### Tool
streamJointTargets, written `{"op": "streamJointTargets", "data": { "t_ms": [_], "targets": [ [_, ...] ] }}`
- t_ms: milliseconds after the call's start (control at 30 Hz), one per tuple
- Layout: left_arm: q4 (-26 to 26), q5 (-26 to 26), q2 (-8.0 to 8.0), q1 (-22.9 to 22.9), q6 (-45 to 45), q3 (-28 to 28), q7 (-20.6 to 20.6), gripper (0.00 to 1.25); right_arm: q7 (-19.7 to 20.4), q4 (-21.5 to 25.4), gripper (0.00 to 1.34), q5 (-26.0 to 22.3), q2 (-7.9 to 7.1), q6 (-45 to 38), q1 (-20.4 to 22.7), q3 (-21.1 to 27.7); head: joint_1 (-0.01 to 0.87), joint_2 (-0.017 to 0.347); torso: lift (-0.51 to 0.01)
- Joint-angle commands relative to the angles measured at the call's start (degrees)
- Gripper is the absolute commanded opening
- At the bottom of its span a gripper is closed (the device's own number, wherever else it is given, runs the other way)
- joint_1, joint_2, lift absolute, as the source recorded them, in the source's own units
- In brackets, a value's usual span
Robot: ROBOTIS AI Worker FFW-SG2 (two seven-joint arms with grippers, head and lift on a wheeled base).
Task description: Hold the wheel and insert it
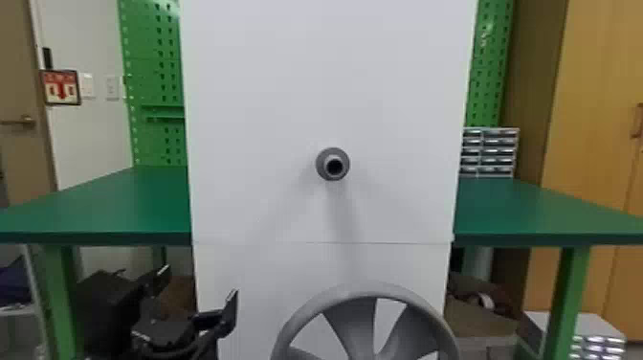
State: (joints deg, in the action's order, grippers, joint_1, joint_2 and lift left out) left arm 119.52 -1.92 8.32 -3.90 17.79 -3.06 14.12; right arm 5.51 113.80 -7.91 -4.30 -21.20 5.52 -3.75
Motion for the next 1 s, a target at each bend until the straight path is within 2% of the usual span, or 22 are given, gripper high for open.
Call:
{"op": "streamJointTargets", "data": {
  "t_ms": [0,433,600,967],
  "targets": [
    [4.1,-2.6,0.12,-1.9,4.8,0.0,0.9,1.15,-0.1,0.1,0.17,0.1,0.00,-0.4,-0.3,-0.3,0.210,0.009,-0.442],
    [8.0,-5.8,1.08,-3.3,6.6,-1.2,0.5,1.15,-0.1,2.5,0.17,0.8,-0.27,-4.1,-1.9,-0.2,0.210,0.009,-0.442],
    [8.2,-5.9,1.17,-3.3,6.6,-1.2,0.4,1.15,-0.2,4.1,0.17,2.5,-0.27,-5.9,-3.2,-0.2,0.210,0.009,-0.442],
    [8.2,-5.4,1.26,-3.0,6.9,-1.3,0.4,1.15,-0.2,4.7,0.17,2.3,0.43,-6.2,-4.9,0.1,0.210,0.009,-0.442]
  ]
}}
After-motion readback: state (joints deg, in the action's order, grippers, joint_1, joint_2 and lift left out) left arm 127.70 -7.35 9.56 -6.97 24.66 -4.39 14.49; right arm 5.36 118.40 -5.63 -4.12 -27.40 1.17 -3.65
